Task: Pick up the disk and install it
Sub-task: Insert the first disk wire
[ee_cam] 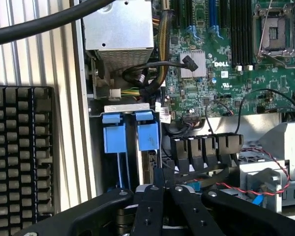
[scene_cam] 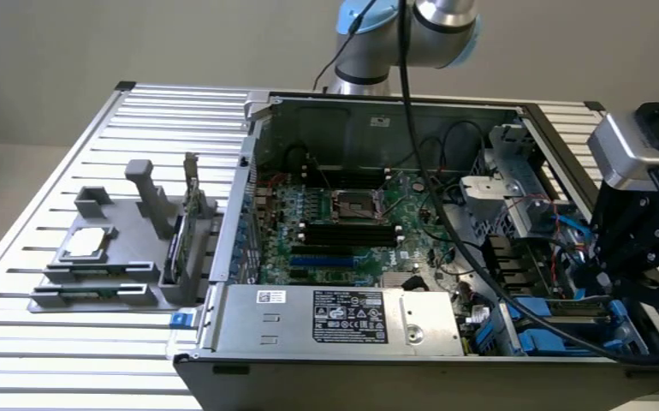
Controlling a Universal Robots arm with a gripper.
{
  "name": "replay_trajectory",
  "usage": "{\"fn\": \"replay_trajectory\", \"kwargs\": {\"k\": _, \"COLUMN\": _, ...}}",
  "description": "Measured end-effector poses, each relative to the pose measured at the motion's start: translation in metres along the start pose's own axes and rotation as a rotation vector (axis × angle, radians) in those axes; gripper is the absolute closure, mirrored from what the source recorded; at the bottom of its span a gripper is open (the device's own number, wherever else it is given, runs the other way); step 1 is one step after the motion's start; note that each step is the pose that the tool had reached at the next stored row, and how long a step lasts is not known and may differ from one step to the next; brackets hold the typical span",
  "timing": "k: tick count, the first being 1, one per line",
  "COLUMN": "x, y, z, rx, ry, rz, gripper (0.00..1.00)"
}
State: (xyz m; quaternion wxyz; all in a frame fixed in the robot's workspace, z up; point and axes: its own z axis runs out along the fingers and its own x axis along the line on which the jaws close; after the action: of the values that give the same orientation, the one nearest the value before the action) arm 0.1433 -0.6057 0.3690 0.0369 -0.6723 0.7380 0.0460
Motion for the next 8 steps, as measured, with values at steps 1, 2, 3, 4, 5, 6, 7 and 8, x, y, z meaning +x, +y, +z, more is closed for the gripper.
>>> {"fn": "replay_trajectory", "kwargs": {"k": 1, "x": -0.0001, "y": 0.0000, "z": -0.0010, "rx": 0.0012, "ry": -0.0002, "rz": 0.010, "gripper": 0.89}}
{"fn": "replay_trajectory", "kwargs": {"k": 2, "x": -0.0003, "y": 0.0000, "z": -0.0020, "rx": 0.0024, "ry": -0.0005, "rz": 0.020, "gripper": 0.89}}
{"fn": "replay_trajectory", "kwargs": {"k": 3, "x": -0.0004, "y": 0.0001, "z": -0.0030, "rx": 0.0036, "ry": -0.0006, "rz": 0.030, "gripper": 0.89}}
{"fn": "replay_trajectory", "kwargs": {"k": 4, "x": -0.0005, "y": 0.0001, "z": -0.0040, "rx": 0.0047, "ry": -0.0010, "rz": 0.040, "gripper": 0.89}}
{"fn": "replay_trajectory", "kwargs": {"k": 5, "x": -0.0006, "y": 0.0001, "z": -0.0050, "rx": 0.0058, "ry": -0.0010, "rz": 0.050, "gripper": 0.89}}
{"fn": "replay_trajectory", "kwargs": {"k": 6, "x": -0.0007, "y": 0.0001, "z": -0.0061, "rx": 0.0070, "ry": -0.0011, "rz": 0.060, "gripper": 0.89}}
{"fn": "replay_trajectory", "kwargs": {"k": 7, "x": -0.0008, "y": 0.0001, "z": -0.0071, "rx": 0.0082, "ry": -0.0014, "rz": 0.070, "gripper": 0.89}}
{"fn": "replay_trajectory", "kwargs": {"k": 8, "x": -0.0010, "y": 0.0002, "z": -0.0083, "rx": 0.0095, "ry": -0.0016, "rz": 0.081, "gripper": 0.89}}
